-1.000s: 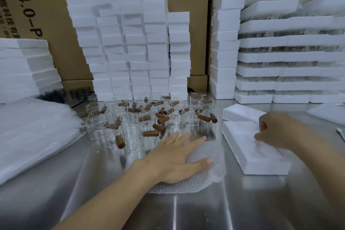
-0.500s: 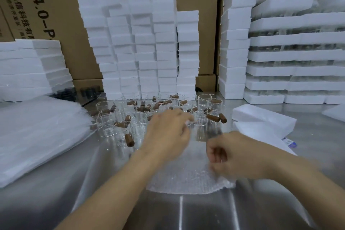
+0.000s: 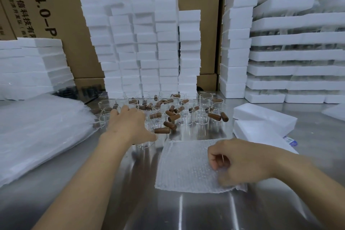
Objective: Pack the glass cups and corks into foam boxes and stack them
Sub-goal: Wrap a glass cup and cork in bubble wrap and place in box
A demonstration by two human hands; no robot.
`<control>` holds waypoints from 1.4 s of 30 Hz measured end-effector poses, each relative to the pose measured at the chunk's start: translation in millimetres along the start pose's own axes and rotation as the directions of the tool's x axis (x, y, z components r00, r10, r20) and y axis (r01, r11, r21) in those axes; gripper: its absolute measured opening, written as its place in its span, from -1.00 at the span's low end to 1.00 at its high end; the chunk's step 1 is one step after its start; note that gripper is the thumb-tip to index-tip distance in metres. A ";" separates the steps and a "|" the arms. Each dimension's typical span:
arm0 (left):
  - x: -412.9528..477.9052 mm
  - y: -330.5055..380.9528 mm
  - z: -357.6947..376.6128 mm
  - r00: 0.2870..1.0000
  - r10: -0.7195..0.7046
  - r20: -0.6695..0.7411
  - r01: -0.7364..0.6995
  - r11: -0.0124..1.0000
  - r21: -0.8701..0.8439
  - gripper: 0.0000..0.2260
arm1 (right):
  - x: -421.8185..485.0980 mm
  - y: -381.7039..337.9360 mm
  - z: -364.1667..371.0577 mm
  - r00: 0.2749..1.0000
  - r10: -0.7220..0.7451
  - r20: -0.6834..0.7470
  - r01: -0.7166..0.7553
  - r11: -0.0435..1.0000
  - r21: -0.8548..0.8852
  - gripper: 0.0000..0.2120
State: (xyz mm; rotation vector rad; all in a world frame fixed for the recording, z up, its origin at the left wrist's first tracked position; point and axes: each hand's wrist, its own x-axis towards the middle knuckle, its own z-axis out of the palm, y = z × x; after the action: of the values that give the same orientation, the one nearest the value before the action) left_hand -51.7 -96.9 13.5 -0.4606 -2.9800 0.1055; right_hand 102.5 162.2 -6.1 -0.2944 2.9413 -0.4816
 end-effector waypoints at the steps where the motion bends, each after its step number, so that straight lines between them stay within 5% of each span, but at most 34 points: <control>1: 0.7 0.3 0.8 1.000 -0.003 0.005 0.003 1.000 0.016 -0.32 | 1.1 -0.9 1.7 1.000 0.002 -0.029 -0.003 1.000 -0.018 -0.85; 9: 1.7 -5.7 2.2 1.000 0.027 0.000 -0.027 1.000 0.009 -0.14 | 7.5 2.7 8.8 0.968 -0.022 -0.248 -0.018 0.987 -0.157 -0.90; 20: -3.9 -3.1 -9.2 0.998 0.065 -0.025 -0.067 0.988 -0.136 -0.35 | 11.6 4.7 14.1 0.956 -0.030 -0.291 -0.013 0.989 -0.144 -0.84; 23: -8.5 6.2 -14.6 0.983 0.082 -0.162 -0.118 0.967 -0.226 -0.41 | 13.5 6.4 14.9 0.924 -0.031 -0.381 -0.025 0.989 -0.143 -0.80; 29: -23.4 53.5 -8.7 0.810 0.237 -0.536 -0.426 0.866 -0.260 -0.37 | 12.8 -1.4 11.2 0.699 -0.026 -0.715 0.013 1.000 -0.024 -0.49; 32: -28.5 74.9 4.1 0.683 0.302 -0.665 -0.534 0.828 -0.172 -0.42 | 13.4 0.1 6.7 0.625 0.048 -0.779 -0.076 0.997 0.000 -0.67; 35: -30.9 85.1 11.5 0.617 0.311 -0.723 -0.570 0.810 -0.138 -0.40 | 14.3 6.1 1.6 0.648 0.111 -0.753 -0.150 0.988 0.017 -0.73; 42: -35.0 91.8 11.8 0.485 0.175 -0.857 -0.640 0.738 -0.212 -0.30 | 10.1 8.0 -5.9 0.659 -0.057 -0.750 0.127 0.991 0.036 -0.67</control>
State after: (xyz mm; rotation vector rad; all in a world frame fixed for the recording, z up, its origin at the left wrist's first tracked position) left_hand 7.0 -20.8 -10.2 -0.9981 -1.8714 -0.7027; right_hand 90.3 169.2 -4.3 -0.2848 3.7044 -0.9430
